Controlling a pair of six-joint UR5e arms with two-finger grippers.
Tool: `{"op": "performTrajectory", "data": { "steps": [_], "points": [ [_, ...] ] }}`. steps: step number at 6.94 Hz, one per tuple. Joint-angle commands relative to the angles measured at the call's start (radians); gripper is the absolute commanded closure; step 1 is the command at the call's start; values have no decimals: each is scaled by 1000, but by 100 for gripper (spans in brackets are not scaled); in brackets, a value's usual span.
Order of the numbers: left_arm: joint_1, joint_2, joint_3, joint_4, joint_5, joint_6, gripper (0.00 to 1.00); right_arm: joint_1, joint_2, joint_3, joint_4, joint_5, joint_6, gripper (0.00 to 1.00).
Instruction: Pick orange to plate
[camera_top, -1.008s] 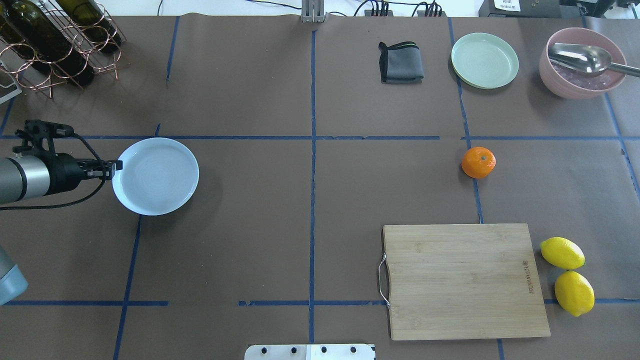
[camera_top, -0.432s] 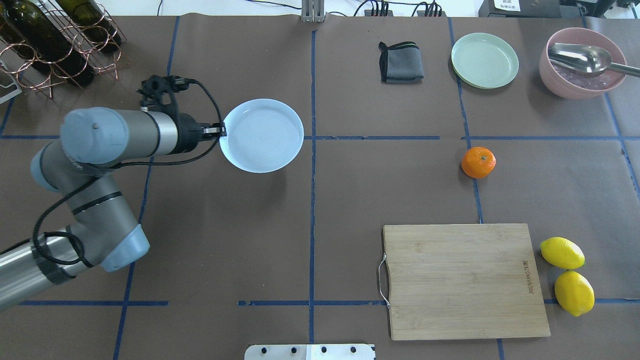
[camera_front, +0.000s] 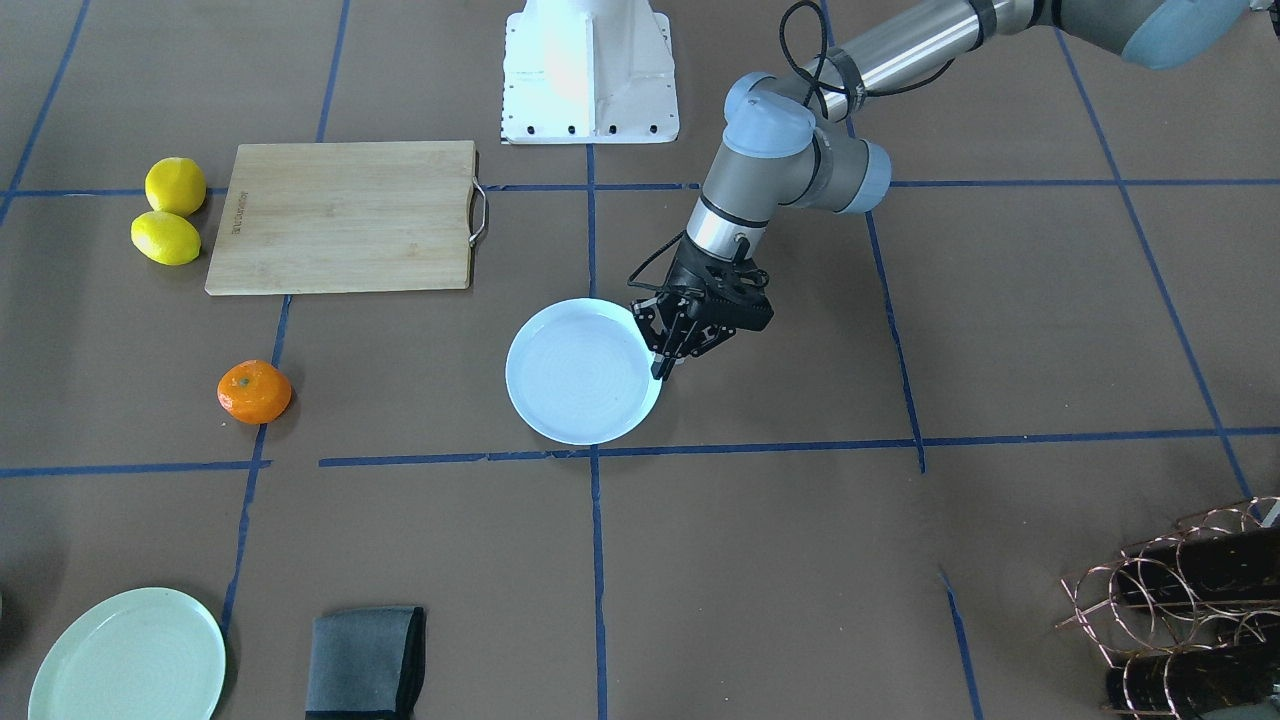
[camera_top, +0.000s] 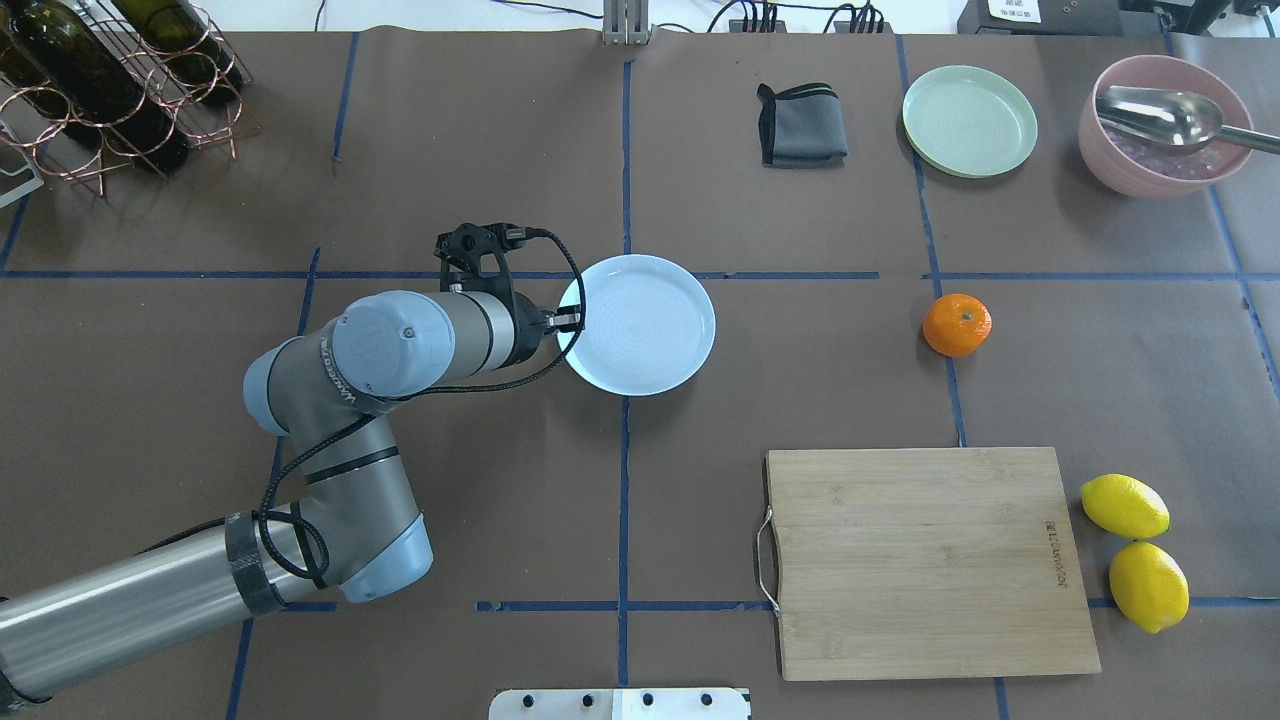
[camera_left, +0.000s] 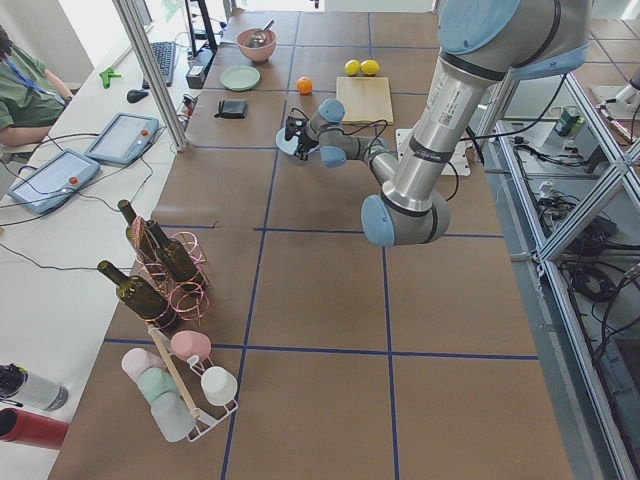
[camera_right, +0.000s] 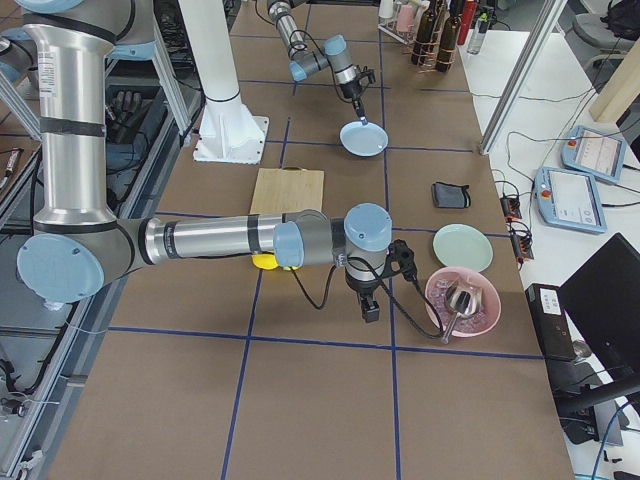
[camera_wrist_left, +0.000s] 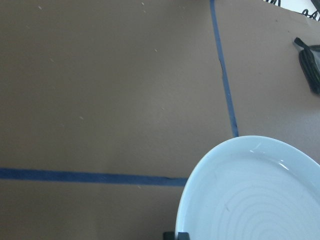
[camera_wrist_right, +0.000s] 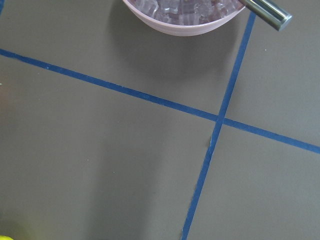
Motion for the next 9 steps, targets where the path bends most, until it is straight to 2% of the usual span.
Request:
{"op": "performTrajectory", "data": {
  "steps": [1,3,4,5,6,7,8,9],
  "points": [
    [12,0,13,1,6,9,100,0,0,0,1,0,0,0],
    [7,12,8,1,4,9,100,0,0,0,0,0,0,0],
    [7,14,8,1,4,9,69,0,0,0,1,0,0,0],
    [7,30,7,1,4,19,8,0,0,3,0,0,0,0],
    [-6,46,-19,8,1,109,0,0,0,3,0,0,0,0],
    [-52,82,-91,60,-46,253,0,0,0,1,0,0,0,0],
    [-144,137,-193,179,-188,388,0,0,0,1,0,0,0,0],
    [-224,176,-301,322,-241,568,0,0,0,1,0,0,0,0]
  ]
}}
